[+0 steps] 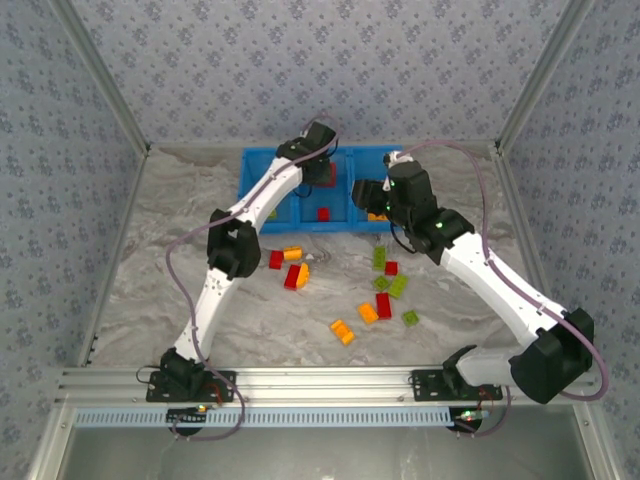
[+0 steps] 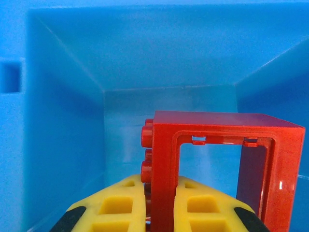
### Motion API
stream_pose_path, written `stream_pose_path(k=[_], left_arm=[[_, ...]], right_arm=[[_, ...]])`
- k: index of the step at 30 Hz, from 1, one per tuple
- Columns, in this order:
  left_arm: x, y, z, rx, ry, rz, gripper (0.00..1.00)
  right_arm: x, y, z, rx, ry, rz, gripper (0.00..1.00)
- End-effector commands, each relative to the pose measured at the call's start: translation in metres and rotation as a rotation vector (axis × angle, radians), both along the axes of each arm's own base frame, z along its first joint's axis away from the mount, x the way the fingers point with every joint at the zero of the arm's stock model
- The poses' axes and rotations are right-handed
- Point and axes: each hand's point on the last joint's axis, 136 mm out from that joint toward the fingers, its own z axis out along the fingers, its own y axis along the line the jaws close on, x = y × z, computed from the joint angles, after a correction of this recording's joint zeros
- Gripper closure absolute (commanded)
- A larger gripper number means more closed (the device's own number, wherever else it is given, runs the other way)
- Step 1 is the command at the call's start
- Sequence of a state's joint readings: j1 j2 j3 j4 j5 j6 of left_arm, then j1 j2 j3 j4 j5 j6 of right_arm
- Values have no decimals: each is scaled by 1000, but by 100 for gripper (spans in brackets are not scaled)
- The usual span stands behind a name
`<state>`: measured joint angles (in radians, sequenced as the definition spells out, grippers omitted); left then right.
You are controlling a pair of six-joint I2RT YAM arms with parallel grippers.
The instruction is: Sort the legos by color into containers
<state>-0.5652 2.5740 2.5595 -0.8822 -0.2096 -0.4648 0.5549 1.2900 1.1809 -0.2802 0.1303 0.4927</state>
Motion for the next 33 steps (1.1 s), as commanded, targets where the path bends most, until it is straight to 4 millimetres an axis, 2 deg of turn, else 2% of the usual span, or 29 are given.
stream_pose_path(k=[1,7,12,23,29,33], left_arm=[[3,-14,-7,-38,-9,9,98],[-1,-16,-29,-38,36,31,97],[-2,-19,-28,-50,36,32,90],[-6,-27,-8,-61,8,6,65],[-6,-29,7,-66,-14,2,69],[-10,-28,43,-53,-83,8,73]], right_arm=[[-2,-2,4,35,-3,-3,41],[-5,-4,0,36,7,-1,41],[-3,-4,-3,35,13,2,41],[-3,-3,-8,41,25,5,41],[-6,-4,-3,44,15,9,41],[-8,-5,-1,38,13,12,41]])
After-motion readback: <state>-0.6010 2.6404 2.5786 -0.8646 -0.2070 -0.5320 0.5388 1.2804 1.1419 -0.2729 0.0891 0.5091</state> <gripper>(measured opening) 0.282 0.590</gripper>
